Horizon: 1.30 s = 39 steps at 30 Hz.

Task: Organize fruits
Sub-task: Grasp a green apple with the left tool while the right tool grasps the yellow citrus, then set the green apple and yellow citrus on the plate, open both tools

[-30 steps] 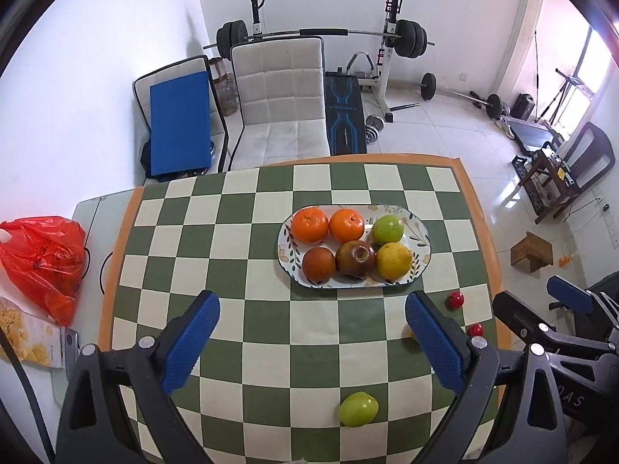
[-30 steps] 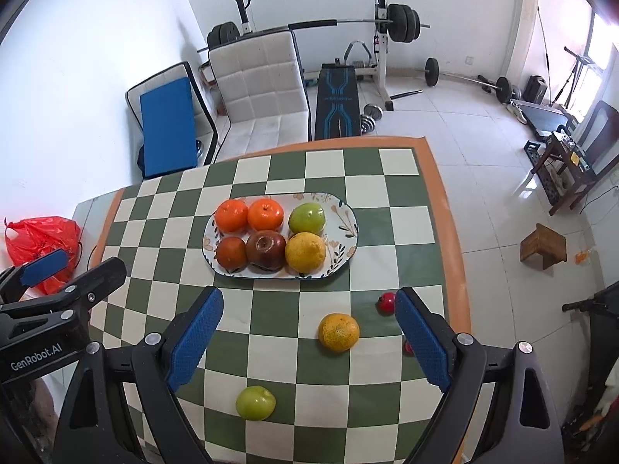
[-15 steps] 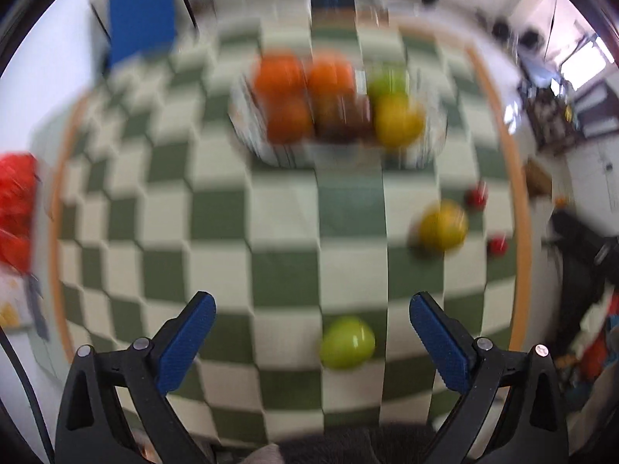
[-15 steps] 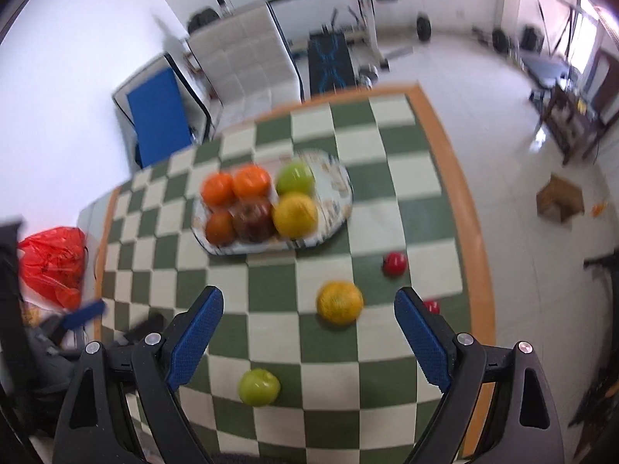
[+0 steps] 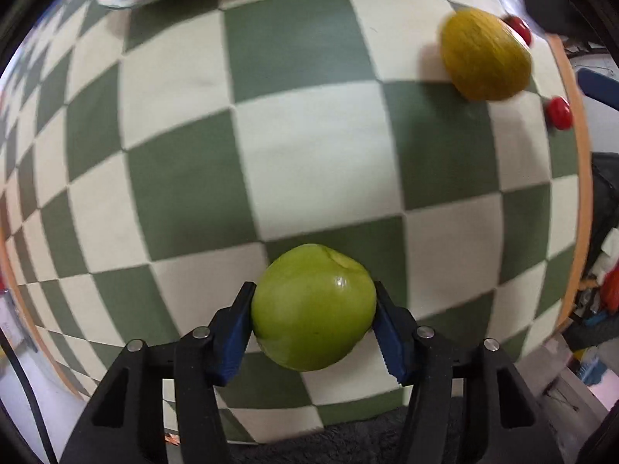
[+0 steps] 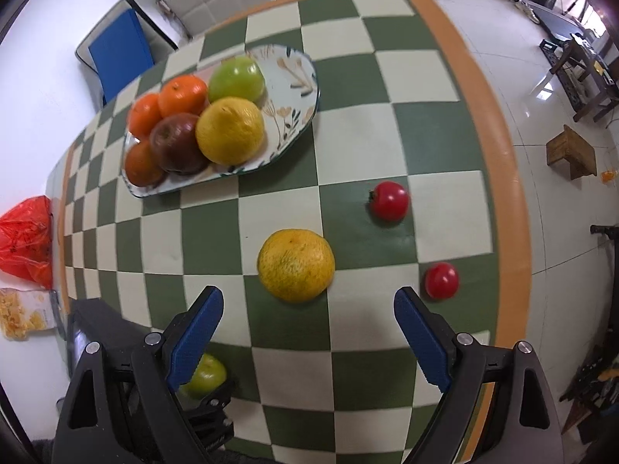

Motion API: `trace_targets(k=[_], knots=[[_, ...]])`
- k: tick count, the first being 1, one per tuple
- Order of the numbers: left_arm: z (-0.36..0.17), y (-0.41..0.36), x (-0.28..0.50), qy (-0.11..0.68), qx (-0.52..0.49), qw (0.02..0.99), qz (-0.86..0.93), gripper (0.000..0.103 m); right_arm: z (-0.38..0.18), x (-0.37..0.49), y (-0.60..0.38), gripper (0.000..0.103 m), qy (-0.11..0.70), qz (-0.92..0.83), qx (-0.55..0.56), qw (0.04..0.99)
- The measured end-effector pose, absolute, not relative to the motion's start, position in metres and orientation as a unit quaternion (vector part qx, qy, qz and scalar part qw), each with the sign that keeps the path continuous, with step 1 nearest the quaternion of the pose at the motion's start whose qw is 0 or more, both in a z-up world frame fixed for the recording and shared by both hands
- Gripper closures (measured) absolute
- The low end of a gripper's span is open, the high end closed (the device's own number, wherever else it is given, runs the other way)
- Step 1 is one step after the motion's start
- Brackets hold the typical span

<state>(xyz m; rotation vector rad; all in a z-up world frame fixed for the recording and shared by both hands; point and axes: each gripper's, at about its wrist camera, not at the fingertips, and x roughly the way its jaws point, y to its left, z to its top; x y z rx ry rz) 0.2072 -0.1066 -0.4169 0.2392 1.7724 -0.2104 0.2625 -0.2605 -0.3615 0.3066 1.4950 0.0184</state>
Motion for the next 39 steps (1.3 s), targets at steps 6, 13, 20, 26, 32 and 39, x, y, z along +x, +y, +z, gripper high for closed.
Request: trace_targets(k=[6, 13, 20, 26, 32, 39], knots=[[-0.414, -0.073, 0.227, 0.765, 0.066, 0.639, -0.044, 0.048, -0.413, 0.286, -0.245, 0.027, 0.709, 0.015, 0.123, 0.694], [-0.412, -0.066, 0.223, 0.762, 0.047, 0.645, -0.038, 0.048, -0.428, 0.268, -0.219, 0.042, 0.731, 0.059, 0.106, 0.671], [-0.405, -0.039, 0.239, 0.770, -0.009, 0.637, -0.037, 0.048, -0.428, 0.255, -0.214, 0.042, 0.730, 0.064, 0.108, 0.672], [-0.373, -0.005, 0.271, 0.767, -0.143, 0.624, -0.043, 0.048, -0.411, 0.257, -0.230, 0.042, 0.717, 0.073, 0.178, 0.670], [-0.328, 0.035, 0.336, 0.726, -0.264, 0.633, -0.049, 0.048, -0.364, 0.288, -0.246, 0.042, 0.674, 0.076, 0.227, 0.699], [-0.318, 0.054, 0.421, 0.700, -0.261, 0.665, -0.016, 0.048, -0.334, 0.372, -0.265, 0.042, 0.643, 0.047, 0.223, 0.731]])
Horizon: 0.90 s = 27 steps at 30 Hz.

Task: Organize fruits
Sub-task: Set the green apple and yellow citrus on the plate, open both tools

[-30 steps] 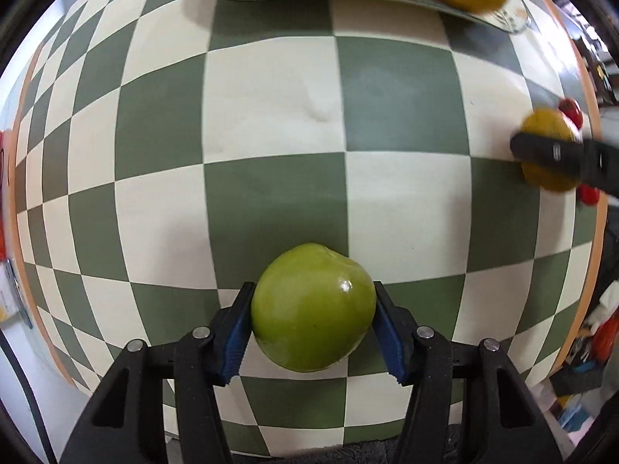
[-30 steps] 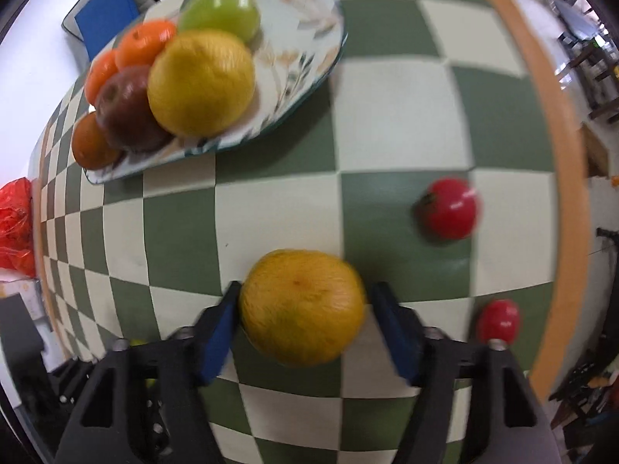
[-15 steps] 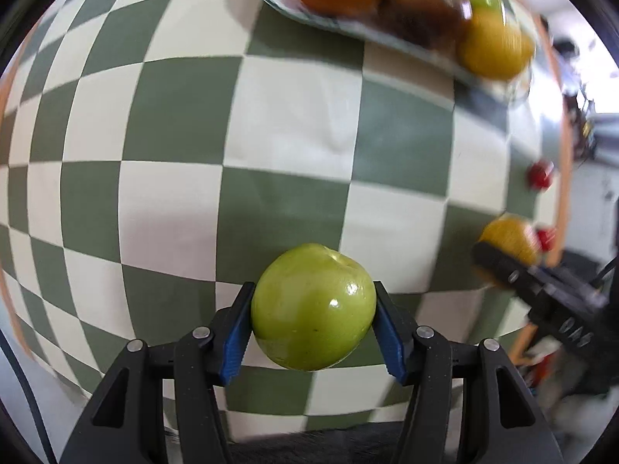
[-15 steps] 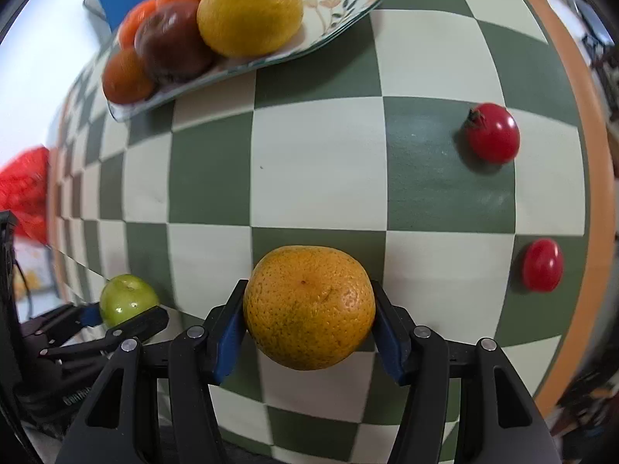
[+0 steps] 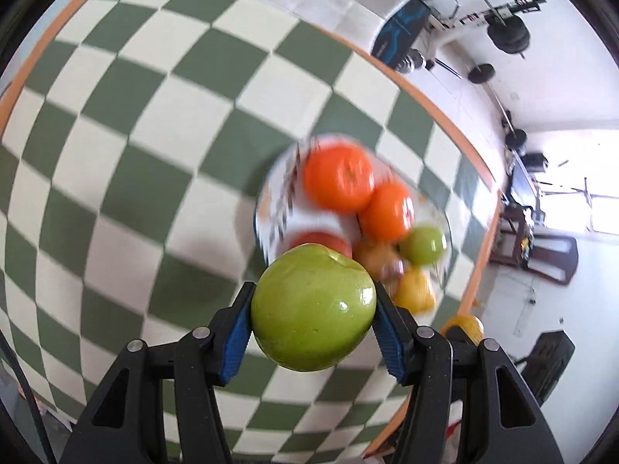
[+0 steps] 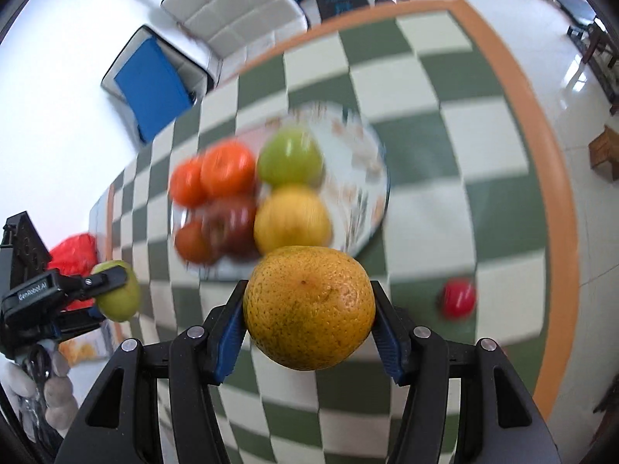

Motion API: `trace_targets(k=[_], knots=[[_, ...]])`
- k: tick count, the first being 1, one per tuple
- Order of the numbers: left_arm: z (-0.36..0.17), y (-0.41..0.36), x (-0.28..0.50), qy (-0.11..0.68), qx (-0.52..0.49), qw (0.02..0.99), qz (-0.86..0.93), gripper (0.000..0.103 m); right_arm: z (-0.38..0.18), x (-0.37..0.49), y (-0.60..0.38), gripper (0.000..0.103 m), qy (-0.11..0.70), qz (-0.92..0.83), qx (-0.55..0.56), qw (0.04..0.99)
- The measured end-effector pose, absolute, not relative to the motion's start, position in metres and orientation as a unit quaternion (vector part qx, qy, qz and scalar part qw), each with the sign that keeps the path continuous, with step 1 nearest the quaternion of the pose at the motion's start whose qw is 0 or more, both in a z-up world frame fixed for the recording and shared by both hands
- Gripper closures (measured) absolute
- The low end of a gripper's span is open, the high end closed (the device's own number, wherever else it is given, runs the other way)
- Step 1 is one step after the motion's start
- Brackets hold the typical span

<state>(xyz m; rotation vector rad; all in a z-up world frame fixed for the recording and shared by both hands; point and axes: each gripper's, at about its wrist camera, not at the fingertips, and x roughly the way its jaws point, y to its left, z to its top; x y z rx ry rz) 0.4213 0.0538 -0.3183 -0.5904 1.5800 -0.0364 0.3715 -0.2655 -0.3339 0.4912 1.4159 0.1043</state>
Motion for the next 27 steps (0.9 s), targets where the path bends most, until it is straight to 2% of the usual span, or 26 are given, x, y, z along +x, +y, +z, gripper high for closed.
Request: trace_targets(k=[5, 12, 13, 14, 15, 16, 17, 19, 22, 27], knots=[[-0.347, 0.052, 0.458, 0.717, -0.243, 0.653, 0.005, 0.048, -0.350, 0.406, -0.275, 0.042, 0.654, 0.023, 0.195, 0.731], [-0.370, 0.039, 0.467, 0.747, -0.208, 0.632, -0.005, 0.048, -0.386, 0.432, -0.274, 0.041, 0.681, 0.011, 0.190, 0.707], [-0.371, 0.039, 0.466, 0.749, -0.205, 0.630, -0.006, 0.048, -0.388, 0.431, -0.276, 0.037, 0.683, 0.009, 0.197, 0.704], [-0.373, 0.038, 0.465, 0.750, -0.202, 0.630, -0.006, 0.047, -0.389, 0.431, -0.277, 0.025, 0.681, 0.010, 0.203, 0.703], [-0.374, 0.038, 0.465, 0.750, -0.200, 0.630, -0.006, 0.038, -0.388, 0.431, -0.278, 0.021, 0.678, 0.006, 0.207, 0.705], [-0.374, 0.037, 0.466, 0.749, -0.197, 0.633, -0.007, 0.021, -0.389, 0.432, -0.278, 0.020, 0.677, 0.005, 0.207, 0.706], [-0.373, 0.037, 0.466, 0.746, -0.191, 0.637, -0.008, 0.016, -0.389, 0.432, -0.277, 0.020, 0.677, 0.007, 0.209, 0.706], [-0.369, 0.038, 0.466, 0.741, -0.186, 0.645, -0.011, 0.015, -0.388, 0.430, -0.276, 0.019, 0.676, 0.003, 0.208, 0.707], [-0.363, 0.035, 0.466, 0.737, -0.167, 0.655, -0.010, 0.015, -0.380, 0.427, -0.273, 0.012, 0.672, -0.003, 0.191, 0.716], [-0.338, 0.022, 0.456, 0.702, -0.079, 0.708, 0.009, 0.015, -0.358, 0.416, -0.261, 0.011, 0.657, -0.008, 0.150, 0.739]])
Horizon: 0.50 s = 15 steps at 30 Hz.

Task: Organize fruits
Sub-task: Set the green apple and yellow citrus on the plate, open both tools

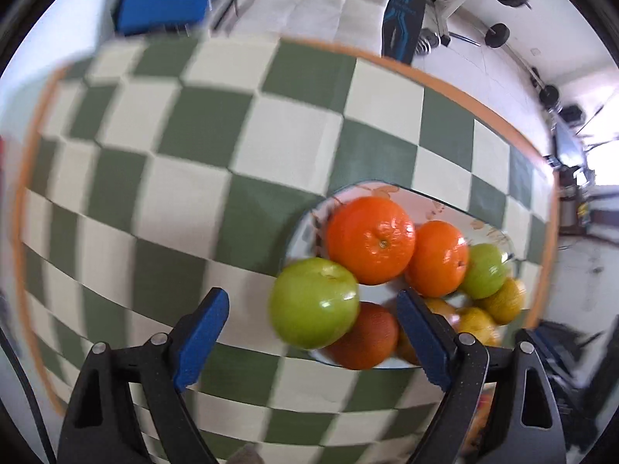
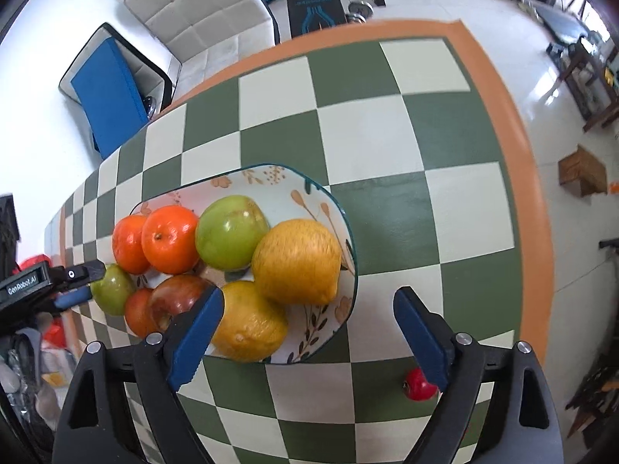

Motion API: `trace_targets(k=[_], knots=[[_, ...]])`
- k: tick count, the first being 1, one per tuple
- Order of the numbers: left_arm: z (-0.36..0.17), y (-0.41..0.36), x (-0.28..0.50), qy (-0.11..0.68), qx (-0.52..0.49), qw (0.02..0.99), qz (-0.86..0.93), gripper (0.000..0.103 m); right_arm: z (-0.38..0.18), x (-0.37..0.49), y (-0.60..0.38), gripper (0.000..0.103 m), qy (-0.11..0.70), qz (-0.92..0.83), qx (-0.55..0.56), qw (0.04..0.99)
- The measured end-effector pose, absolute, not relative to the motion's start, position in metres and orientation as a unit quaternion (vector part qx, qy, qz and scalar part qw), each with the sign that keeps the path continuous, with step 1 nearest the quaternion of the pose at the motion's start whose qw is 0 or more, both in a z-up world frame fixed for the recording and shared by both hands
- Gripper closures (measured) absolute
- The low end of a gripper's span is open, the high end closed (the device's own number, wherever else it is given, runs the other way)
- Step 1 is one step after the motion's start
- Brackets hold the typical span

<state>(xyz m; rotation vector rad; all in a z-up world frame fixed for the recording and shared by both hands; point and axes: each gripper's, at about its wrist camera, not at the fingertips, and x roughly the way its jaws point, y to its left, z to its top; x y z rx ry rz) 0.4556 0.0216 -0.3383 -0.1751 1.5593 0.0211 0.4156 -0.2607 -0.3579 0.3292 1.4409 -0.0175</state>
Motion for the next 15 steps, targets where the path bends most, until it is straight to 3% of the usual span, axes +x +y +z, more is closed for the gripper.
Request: trace_targets(k=[6, 15], knots=[[-0.311, -0.005, 0.414, 0.651, 0.024, 0.758, 0.023, 0.015, -0.335, 0.394, -0.237, 0.011, 0.636, -0.015, 0.092, 0.766], [-0.281, -0.024, 0.359, 0.612, 0.044, 0.789, 0.015, 0.015, -0.298, 0.352, -0.225, 0.011, 0.603, -0.022, 0.056, 0.795]])
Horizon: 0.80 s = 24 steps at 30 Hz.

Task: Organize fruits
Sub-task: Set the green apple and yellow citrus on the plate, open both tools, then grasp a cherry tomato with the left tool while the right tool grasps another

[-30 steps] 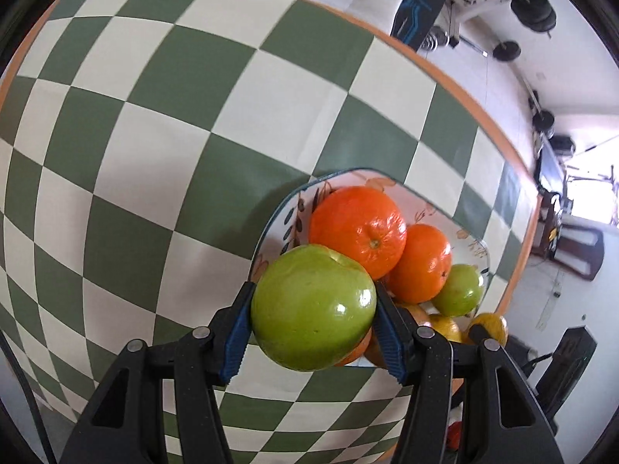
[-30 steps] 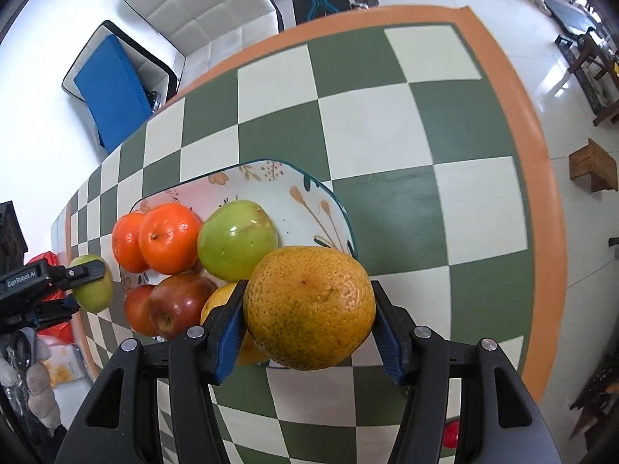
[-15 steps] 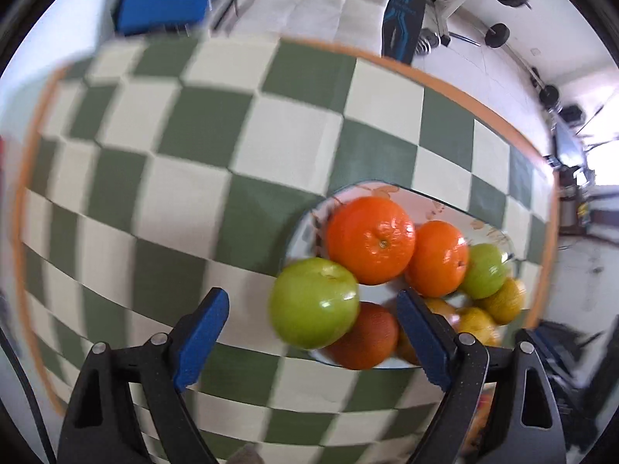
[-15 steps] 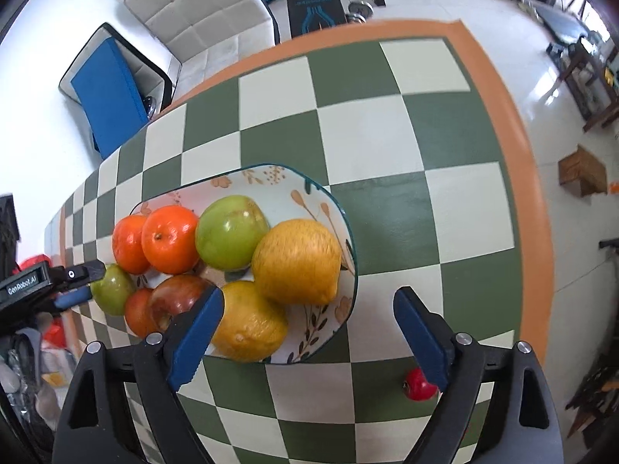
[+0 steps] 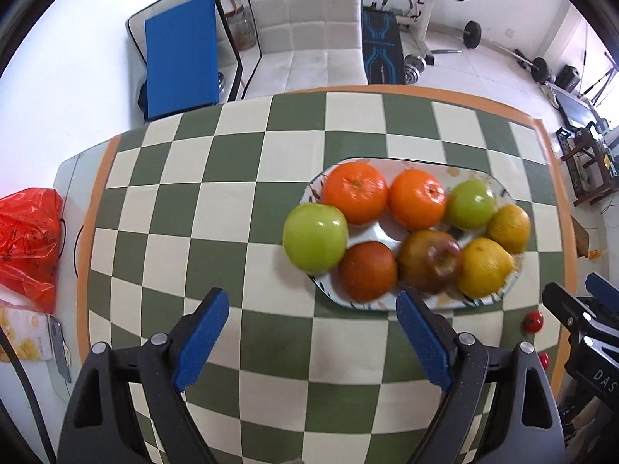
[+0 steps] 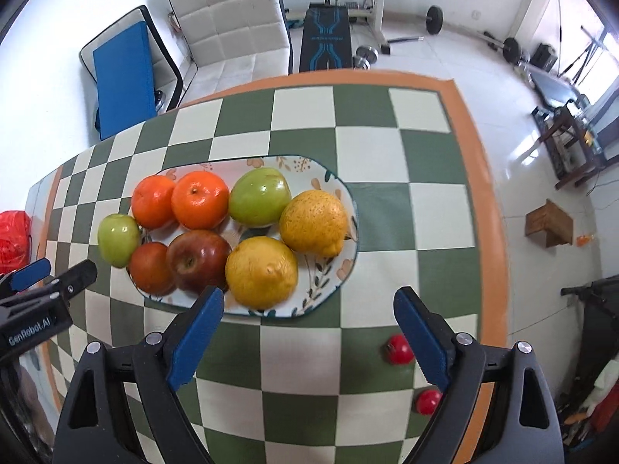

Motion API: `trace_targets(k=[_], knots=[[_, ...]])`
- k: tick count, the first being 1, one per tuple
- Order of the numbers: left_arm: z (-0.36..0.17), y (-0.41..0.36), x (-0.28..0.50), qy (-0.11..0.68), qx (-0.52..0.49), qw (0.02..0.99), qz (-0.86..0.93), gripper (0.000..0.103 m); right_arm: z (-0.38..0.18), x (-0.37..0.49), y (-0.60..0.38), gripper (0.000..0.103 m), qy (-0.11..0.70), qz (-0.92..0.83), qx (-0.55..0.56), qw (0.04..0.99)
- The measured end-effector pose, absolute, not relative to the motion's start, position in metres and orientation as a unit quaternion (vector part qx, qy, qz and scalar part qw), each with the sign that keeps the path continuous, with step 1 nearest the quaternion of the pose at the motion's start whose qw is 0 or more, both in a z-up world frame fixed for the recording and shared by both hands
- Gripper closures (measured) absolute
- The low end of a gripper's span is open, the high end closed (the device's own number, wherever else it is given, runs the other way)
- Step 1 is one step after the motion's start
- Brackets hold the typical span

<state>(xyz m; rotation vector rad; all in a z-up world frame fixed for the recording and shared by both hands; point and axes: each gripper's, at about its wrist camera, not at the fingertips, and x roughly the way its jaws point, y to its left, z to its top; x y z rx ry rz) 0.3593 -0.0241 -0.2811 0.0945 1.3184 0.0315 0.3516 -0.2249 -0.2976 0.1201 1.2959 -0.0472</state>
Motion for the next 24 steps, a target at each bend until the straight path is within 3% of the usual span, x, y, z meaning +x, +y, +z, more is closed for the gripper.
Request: trace_targets(k=[24], knots=[[-0.129, -0.036, 0.245, 0.495, 0.029, 0.868, -0.027, 0.015, -0.126, 0.216, -0.222, 0.011, 0.484, -0.012, 0.056, 0.873]])
